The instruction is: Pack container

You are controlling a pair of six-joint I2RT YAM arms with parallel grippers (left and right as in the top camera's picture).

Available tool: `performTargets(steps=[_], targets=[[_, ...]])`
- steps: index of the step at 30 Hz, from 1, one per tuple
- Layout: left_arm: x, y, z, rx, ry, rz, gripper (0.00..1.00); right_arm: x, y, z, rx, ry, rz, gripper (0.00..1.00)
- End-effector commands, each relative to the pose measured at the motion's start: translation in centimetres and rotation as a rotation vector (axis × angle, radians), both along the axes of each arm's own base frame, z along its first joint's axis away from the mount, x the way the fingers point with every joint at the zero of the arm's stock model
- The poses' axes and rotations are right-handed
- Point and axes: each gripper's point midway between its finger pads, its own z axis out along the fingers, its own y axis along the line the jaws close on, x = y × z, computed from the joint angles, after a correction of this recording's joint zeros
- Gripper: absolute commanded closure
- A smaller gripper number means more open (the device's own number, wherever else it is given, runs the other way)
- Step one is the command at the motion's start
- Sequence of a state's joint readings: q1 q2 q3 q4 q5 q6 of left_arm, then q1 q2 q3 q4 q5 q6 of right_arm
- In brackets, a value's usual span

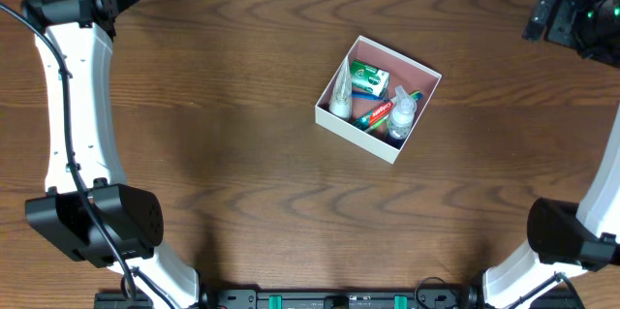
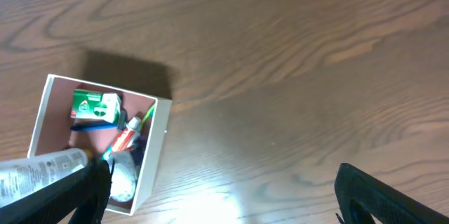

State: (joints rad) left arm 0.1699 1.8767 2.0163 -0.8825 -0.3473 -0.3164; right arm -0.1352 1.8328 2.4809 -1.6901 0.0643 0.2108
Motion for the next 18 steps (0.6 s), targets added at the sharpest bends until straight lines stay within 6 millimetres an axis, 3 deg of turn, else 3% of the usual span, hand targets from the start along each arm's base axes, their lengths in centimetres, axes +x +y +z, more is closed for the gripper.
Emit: performTargets(steps=[1,7,10,14,18], targets=[[-0.2,0.3,0.0,0.015,0.006,0.009,0.02,-1.6,-0.5,2.9,-0.092,-0.077,0.049,0.01],[-0.2,0.3,0.0,0.014,0.007,0.009,0.02,-0.9,-0.6,6.5,-0.196,-0.253,0.122,0.01],[-0.2,0.3,0.0,0.015,0.006,0.009,0.02,-0.4,-0.8,7.1,-0.246,-0.329,0.152,0.01],[-0.2,0.3,0.0,0.015,0.006,0.009,0.02,-0.1,-0.6,6.4,-0.276,-0.449,0.16,0.01],[-0.2,0.3,0.0,0.014,0.006,0.01,0.02,-0.4,-0.5,3.9,-0.292,-0.54,0.156,0.01]])
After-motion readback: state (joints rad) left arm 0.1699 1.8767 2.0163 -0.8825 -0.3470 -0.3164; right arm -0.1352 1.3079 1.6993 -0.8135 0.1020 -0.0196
